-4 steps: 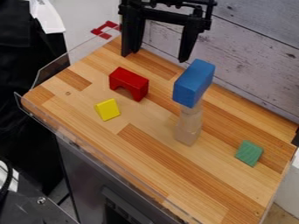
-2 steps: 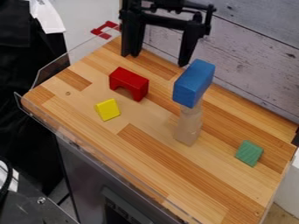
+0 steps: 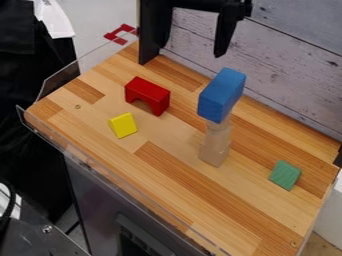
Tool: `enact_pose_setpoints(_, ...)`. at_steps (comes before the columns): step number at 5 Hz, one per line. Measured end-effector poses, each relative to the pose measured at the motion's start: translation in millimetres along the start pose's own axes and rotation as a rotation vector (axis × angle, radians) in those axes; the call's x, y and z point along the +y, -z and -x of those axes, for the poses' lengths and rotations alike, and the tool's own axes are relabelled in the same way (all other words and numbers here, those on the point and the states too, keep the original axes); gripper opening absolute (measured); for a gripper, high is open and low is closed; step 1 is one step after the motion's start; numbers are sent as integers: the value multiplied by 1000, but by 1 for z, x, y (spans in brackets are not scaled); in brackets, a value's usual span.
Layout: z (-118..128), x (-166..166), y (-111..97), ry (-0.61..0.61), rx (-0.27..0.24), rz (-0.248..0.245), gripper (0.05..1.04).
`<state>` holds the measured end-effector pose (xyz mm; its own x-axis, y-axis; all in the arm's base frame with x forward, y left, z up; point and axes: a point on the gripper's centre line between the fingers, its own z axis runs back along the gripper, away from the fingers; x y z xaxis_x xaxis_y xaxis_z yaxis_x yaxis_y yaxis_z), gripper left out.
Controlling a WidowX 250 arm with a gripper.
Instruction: Take the blue rectangle block from the cylinder and put it in the middle of the table
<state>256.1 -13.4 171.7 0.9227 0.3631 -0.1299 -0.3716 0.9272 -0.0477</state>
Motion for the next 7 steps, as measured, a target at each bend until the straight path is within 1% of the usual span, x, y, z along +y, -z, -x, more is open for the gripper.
enact_pose_setpoints(1, 8, -11, 2, 98, -29, -9, 998)
enact_pose_setpoints(2, 12, -22, 8, 172, -12, -24, 998)
enact_pose_setpoints(3, 11, -25, 13, 184, 2, -16, 998)
enact_pose_setpoints(4, 8, -24, 21, 180, 33, -18, 998)
enact_pose_setpoints(5, 7, -24, 26, 190, 56, -5, 998)
enact_pose_setpoints(6, 7, -24, 35, 211, 116, -5, 998)
enact_pose_setpoints(7, 5, -25, 43, 215, 144, -14, 998)
